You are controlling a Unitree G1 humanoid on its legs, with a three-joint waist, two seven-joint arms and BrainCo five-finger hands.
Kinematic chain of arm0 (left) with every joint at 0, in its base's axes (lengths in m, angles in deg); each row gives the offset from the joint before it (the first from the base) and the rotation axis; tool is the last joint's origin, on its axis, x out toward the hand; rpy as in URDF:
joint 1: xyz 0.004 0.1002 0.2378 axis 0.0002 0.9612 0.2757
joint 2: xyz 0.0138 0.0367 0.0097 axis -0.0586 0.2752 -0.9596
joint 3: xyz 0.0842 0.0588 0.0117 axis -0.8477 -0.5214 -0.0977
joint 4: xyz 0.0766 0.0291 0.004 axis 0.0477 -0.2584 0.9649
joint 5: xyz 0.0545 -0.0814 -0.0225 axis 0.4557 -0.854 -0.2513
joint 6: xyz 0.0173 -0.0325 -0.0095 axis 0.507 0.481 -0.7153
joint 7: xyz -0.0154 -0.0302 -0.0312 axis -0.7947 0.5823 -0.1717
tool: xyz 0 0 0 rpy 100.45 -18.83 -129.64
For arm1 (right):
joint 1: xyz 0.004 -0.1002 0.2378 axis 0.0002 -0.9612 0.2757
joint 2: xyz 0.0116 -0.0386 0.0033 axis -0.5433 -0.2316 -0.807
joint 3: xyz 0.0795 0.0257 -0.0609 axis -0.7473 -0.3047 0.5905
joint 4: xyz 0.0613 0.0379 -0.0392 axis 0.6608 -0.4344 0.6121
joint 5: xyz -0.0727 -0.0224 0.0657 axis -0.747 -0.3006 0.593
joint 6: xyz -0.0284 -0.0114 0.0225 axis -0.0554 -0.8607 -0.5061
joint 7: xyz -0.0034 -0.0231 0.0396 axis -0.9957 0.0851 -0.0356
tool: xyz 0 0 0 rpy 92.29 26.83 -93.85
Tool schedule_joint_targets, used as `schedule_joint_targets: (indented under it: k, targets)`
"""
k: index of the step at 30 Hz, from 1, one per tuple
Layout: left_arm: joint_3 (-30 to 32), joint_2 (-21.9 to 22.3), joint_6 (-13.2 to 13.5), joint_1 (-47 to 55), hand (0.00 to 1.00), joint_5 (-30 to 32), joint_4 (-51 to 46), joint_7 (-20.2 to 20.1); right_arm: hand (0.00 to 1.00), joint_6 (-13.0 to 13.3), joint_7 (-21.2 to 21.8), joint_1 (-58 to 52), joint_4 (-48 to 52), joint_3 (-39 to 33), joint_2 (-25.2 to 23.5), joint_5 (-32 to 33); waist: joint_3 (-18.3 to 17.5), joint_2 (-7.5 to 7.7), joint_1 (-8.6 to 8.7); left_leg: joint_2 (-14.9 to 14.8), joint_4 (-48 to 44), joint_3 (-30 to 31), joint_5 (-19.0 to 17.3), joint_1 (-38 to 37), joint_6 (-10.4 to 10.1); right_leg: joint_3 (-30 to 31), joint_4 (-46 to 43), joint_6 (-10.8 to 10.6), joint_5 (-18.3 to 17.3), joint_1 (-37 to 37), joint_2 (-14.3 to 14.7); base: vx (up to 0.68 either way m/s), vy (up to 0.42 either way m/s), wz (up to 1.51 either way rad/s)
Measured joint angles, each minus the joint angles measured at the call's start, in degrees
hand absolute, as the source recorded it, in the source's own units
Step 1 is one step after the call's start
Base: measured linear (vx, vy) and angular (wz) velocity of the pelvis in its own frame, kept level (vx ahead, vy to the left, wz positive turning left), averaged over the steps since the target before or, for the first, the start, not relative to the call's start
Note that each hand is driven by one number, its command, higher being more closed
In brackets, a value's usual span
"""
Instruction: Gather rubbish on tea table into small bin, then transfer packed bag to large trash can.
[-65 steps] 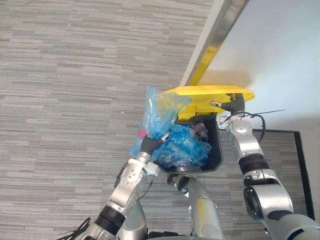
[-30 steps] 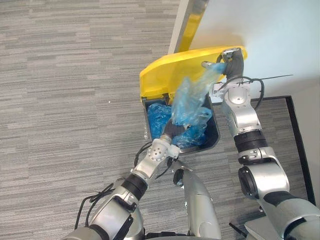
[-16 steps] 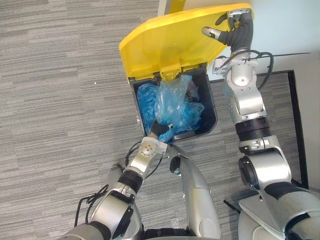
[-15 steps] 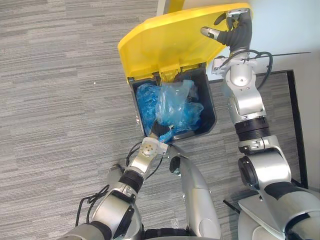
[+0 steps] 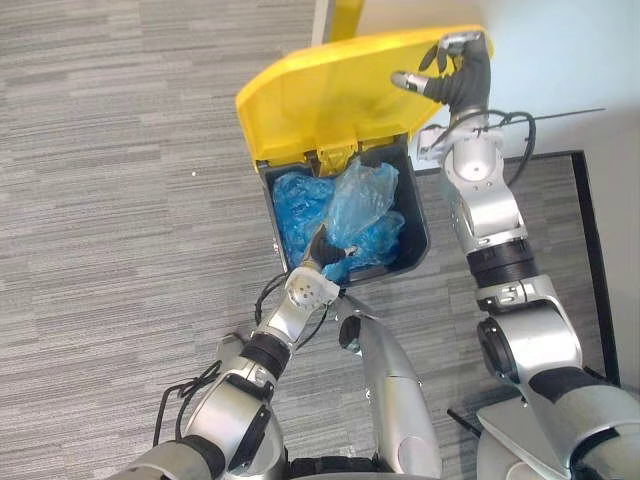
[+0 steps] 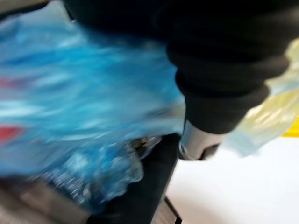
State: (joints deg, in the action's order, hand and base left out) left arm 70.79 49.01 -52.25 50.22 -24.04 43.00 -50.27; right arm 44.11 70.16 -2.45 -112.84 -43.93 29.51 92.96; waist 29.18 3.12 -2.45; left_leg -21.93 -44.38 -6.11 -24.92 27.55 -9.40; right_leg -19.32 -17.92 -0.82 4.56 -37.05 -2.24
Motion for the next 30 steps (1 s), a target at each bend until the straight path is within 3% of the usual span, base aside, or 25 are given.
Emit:
schedule_joint_targets:
  k: [9,16,22,26,27,29,30]
  targets:
    - [-1.6,-2.5,-0.6,1.9,0.00,4.3,-5.4,-0.1,0.00,0.4,2.8,-9.2,-0.4,-0.1,-2.9,-2.3,-1.0,-0.61,-1.30,1.6,5.4,0.2,2.7,-4.5,0.0,-1.0,1.4,0.3,-0.6,3.8,-1.0,0.01,-0.061,0.12]
    - [-0.5,-6.9,-0.4,12.0,0.00,2.9,-12.1,-0.2,0.00,0.2,4.4,-16.1,-5.9,-0.3,-4.5,-4.7,-2.7,-0.94,-2.30,3.2,8.3,0.2,3.6,-8.4,1.1,-1.2,2.7,0.1,-0.7,7.2,-1.7,0.00,-0.024,0.07]
    - [8.1,-7.7,0.1,26.6,0.00,-3.3,-13.9,-1.1,0.00,-0.5,5.7,-24.0,-10.5,-0.3,-5.1,-7.2,-4.0,-1.40,-3.96,3.9,10.5,0.3,3.8,-13.5,1.5,-1.5,4.4,-0.3,-0.6,12.4,-1.9,-0.01,-0.014,0.05]
    - [12.6,-8.3,0.3,33.2,0.00,-5.0,-5.3,-1.4,0.00,-0.7,6.4,-28.1,-11.8,-0.4,-7.1,-9.1,-5.9,-1.38,-4.16,5.5,11.3,0.2,3.9,-15.3,1.6,-0.9,4.0,-1.1,-0.6,13.5,-3.2,-0.03,0.018,-0.01]
    - [13.9,-8.4,-0.1,34.4,0.00,-5.0,-2.1,-1.4,0.00,-0.7,6.6,-29.4,-11.9,-0.3,-8.3,-9.2,-5.9,-1.41,-4.14,5.7,11.2,-0.2,3.9,-16.3,1.6,-0.7,3.2,-1.5,-1.0,13.9,-3.5,-0.05,0.031,0.00]
    - [16.3,-8.6,-0.6,35.2,0.00,-5.0,3.9,-1.5,0.00,-0.7,6.9,-33.4,-11.8,-0.4,-10.0,-10.1,-6.4,-0.83,-3.98,6.6,10.6,0.0,3.9,-17.4,1.5,-0.6,1.2,-4.6,-1.7,14.3,-5.3,-0.06,0.036,0.06]
    - [17.8,-8.0,-0.6,35.6,0.00,-6.1,5.2,-1.5,0.00,-0.8,7.1,-35.2,-11.8,-0.4,-10.8,-10.8,-6.9,-0.76,-4.05,6.6,11.7,0.2,4.7,-17.8,1.8,-1.4,2.3,-8.9,-2.0,15.2,-5.5,-0.06,0.026,0.00]
